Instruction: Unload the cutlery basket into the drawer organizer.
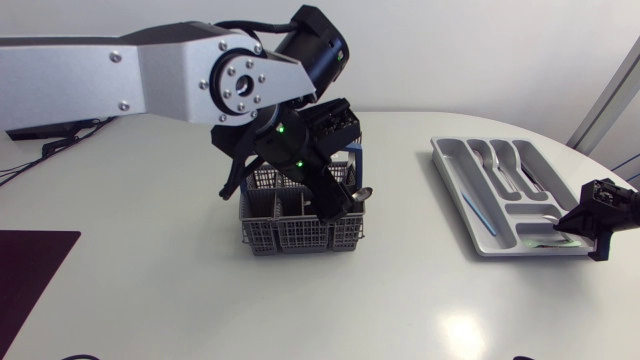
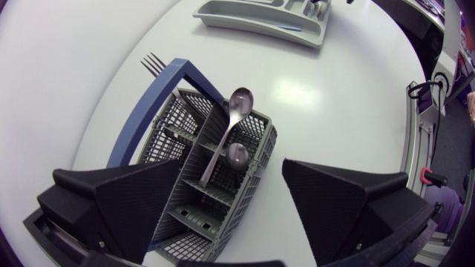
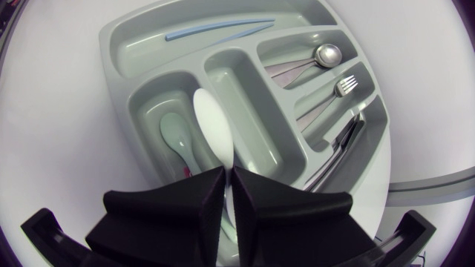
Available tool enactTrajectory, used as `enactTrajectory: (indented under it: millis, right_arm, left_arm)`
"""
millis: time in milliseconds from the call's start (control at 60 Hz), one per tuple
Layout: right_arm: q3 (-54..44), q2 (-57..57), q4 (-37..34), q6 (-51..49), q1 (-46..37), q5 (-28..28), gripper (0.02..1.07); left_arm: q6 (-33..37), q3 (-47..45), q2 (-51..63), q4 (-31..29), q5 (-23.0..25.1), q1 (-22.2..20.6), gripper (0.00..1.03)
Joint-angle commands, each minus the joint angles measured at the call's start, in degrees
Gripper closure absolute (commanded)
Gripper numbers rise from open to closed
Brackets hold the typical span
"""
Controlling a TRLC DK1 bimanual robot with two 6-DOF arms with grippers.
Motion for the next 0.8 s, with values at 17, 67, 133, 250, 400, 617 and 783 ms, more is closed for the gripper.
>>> enactTrajectory:
  millis: [17,67,133,250,400,617,783]
  right_arm:
    - [-0.75,2.09,0.34,-1.83,0.14,0.7,0.93]
    - [-0.84,2.09,0.51,-1.75,0.23,0.88,0.92]
    - [-0.84,1.83,0.95,-0.78,0.5,0.79,0.83]
    - [-1.98,0.25,6.22,3.62,0.76,-0.09,0.53]
    - [-2.42,-1.69,7.19,5.72,0.58,-1.5,0.34]
    - [-9.28,-9.68,7.19,8.36,0.58,-5.36,0.26]
    - [-16.66,-17.24,7.45,13.72,2.78,-6.42,0.26]
  left_arm:
    - [1.01,-1.77,-1.47,0.1,-0.25,-0.24,0.06]
    - [1.1,-1.86,-1.47,0.19,-0.25,-0.24,0.06]
    - [1.1,-1.86,-1.47,0.28,-0.25,-0.33,0.06]
    - [1.1,-2.04,-1.74,0.37,-0.25,-0.51,0.06]
    - [1.54,-2.65,-2.26,0.37,-0.25,-0.51,0.06]
    - [2.41,-3.71,-2.44,0.81,-0.25,-1.04,0.06]
    - [1.89,-2.74,-1.56,2.48,-2.53,-2.09,0.1]
